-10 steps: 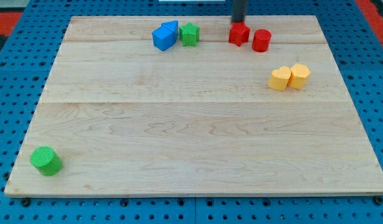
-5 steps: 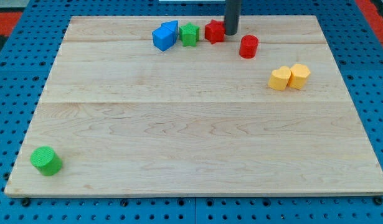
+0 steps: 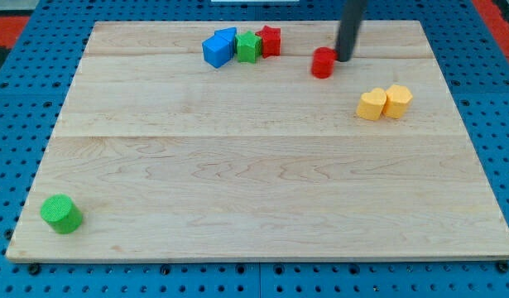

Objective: Move the red blocks into the green star

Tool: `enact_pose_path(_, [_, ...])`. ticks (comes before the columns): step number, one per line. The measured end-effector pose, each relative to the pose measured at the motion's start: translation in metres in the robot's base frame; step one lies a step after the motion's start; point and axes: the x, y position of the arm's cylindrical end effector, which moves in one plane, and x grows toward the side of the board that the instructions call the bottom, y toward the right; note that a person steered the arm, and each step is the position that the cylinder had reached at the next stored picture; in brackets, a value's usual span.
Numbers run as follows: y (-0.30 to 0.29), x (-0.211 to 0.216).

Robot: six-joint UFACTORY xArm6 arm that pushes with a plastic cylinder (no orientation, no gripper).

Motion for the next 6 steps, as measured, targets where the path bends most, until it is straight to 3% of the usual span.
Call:
enact_pose_path(1, [-0.017,-0.001])
enact_pose_path(2, [0.052,0.034])
enact_pose_path(3, [-0.005,0.048])
enact_pose_path(5, [-0.071,-0.013])
enact_pose_path(6, [0.004,-0.011])
